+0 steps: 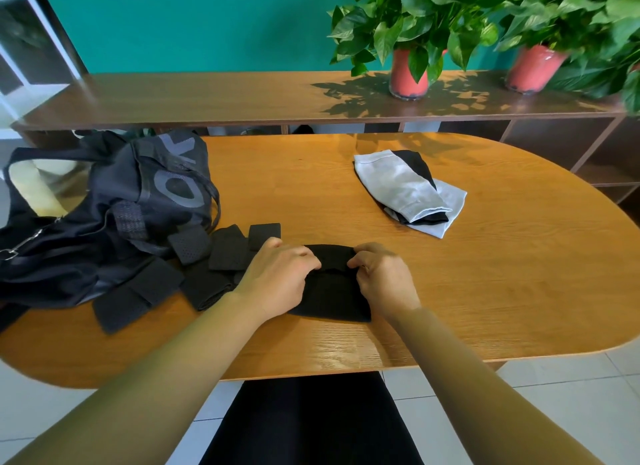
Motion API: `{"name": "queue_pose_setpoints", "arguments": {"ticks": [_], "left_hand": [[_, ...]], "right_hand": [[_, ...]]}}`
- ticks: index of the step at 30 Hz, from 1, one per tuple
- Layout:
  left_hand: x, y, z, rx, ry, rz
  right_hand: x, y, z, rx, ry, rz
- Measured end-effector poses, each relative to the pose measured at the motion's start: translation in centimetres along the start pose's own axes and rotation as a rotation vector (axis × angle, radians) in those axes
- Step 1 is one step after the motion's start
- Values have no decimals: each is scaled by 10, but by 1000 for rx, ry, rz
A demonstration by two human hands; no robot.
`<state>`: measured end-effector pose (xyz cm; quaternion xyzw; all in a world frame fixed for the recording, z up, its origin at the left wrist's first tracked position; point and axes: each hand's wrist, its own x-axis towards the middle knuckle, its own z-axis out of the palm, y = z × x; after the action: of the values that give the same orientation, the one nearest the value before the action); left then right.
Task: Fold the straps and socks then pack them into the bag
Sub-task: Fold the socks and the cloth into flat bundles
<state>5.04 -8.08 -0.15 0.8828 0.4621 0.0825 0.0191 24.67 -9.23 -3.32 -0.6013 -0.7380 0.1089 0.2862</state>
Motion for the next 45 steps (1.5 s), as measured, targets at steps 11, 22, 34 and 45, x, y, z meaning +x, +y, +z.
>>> {"name": "queue_pose_setpoints", "arguments": {"ticks": [11,22,34,45], "left_hand": [[10,21,12,55,-228,-110],[-1,19,25,222,-371,-117],[-38,22,8,95,-273,92],[-61,28,11,16,-184,134]], "right_hand": [[-6,-25,5,-346,-101,-76],[-15,-7,14,-445,-422,13],[-52,-7,-25,-178,-318,-225],[-78,-4,-30,-200,-343,-230]]}}
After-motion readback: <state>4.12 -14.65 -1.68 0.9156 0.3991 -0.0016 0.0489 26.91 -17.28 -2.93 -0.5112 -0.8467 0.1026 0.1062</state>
